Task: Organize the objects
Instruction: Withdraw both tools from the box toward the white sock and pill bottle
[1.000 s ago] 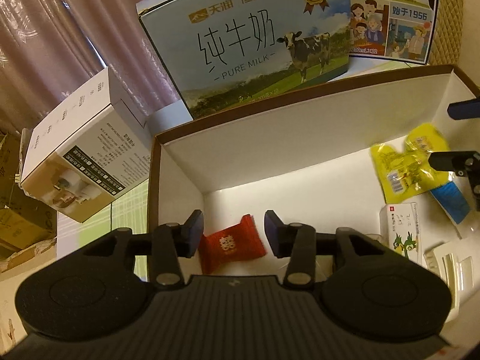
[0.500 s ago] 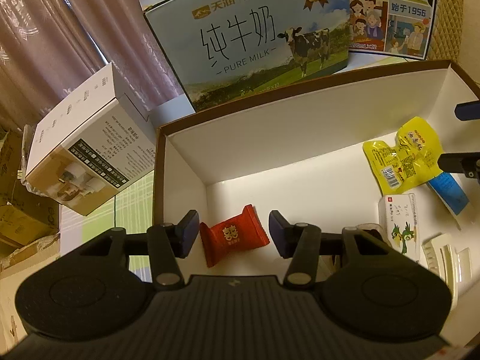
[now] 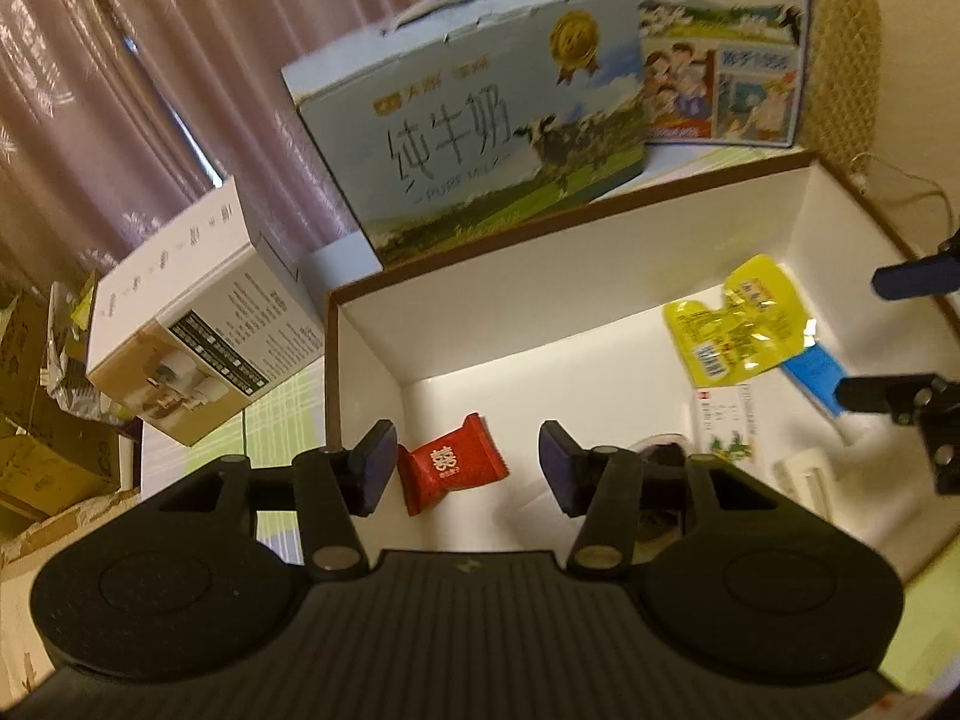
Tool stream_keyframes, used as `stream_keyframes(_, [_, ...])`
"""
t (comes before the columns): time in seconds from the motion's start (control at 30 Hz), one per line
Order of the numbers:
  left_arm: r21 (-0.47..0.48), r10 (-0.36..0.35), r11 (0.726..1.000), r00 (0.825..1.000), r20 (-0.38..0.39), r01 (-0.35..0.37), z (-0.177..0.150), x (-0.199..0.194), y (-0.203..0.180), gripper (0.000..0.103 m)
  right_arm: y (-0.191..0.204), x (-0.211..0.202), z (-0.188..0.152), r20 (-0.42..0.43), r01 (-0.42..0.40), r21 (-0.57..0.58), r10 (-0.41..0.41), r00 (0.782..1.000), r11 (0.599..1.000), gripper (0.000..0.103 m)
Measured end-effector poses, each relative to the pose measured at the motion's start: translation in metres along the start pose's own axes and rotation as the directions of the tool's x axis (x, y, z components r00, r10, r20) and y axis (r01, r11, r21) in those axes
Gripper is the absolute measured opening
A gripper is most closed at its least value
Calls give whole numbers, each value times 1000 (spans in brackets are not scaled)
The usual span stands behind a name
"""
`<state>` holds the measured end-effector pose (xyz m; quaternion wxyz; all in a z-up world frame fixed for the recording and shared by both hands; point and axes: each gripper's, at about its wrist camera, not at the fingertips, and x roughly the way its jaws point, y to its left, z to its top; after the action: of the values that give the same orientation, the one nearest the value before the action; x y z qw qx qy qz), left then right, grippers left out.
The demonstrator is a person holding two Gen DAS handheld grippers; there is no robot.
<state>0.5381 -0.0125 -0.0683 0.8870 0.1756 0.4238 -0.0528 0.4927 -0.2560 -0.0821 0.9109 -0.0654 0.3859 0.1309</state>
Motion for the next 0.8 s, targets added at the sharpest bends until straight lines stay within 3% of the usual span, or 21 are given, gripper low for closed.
stream_keyframes(0.3, [16, -63, 998, 996, 68, 62, -25, -74, -5, 58, 29, -62, -12, 73, -98, 38, 95, 993, 994, 63])
stream_keyframes(0.5, [-3, -123, 992, 985, 121, 124, -56, -124, -3, 66, 50, -103, -25, 136, -200, 82, 188, 973, 976, 63])
stream_keyframes(0.8, [-30, -118, 992, 981, 156, 124, -119, -172, -4, 76, 89, -138, -53, 138, -179, 110, 164, 977, 978, 63])
